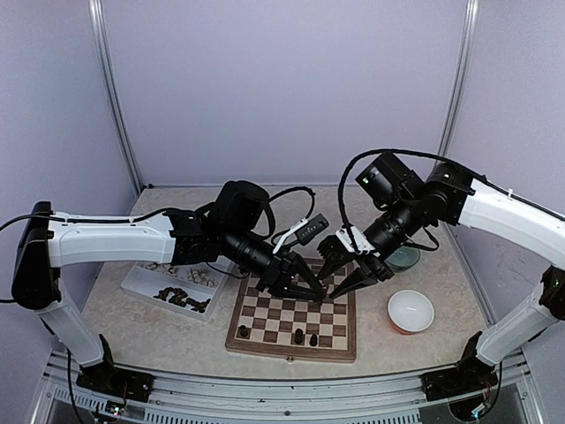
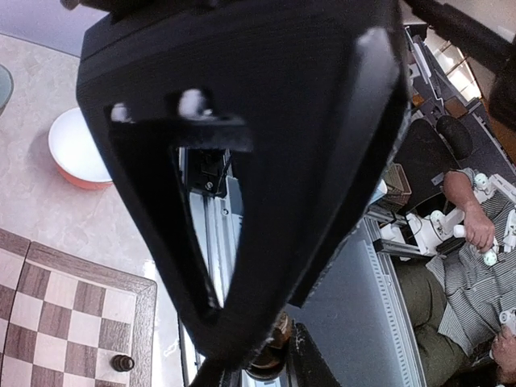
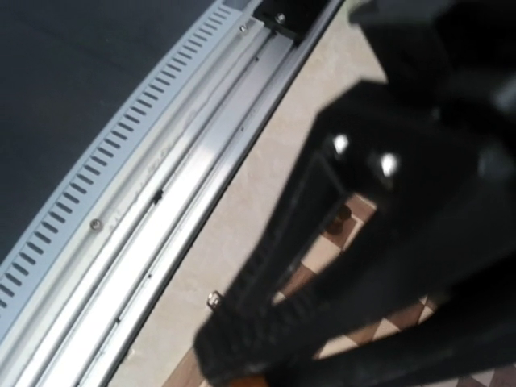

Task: Set up the chess pieces on the board
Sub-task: Pass from the left arm to the right

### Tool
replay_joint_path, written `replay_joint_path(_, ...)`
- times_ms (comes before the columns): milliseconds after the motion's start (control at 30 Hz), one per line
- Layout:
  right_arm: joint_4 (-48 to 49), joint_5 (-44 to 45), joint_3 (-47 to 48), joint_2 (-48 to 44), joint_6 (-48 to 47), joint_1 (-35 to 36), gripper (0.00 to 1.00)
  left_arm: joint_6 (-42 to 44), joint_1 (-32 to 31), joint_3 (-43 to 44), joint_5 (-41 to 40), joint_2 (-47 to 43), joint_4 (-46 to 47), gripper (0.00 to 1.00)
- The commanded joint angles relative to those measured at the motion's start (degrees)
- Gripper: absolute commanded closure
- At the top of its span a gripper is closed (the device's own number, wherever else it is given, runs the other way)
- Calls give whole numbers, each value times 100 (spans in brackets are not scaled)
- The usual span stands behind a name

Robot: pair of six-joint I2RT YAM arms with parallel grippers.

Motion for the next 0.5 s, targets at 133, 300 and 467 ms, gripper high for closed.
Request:
replay_joint_path(133, 43, -308, -16, -197, 82, 67, 66, -129, 74, 181, 82, 118, 340, 82)
replay_joint_path(300, 128, -287, -156, -197, 106, 63, 67, -193, 109, 184, 135, 91, 473, 82)
replay_joint_path(467, 231, -255, -191, -164, 157, 67, 73, -264, 113, 187, 182, 73, 618, 82)
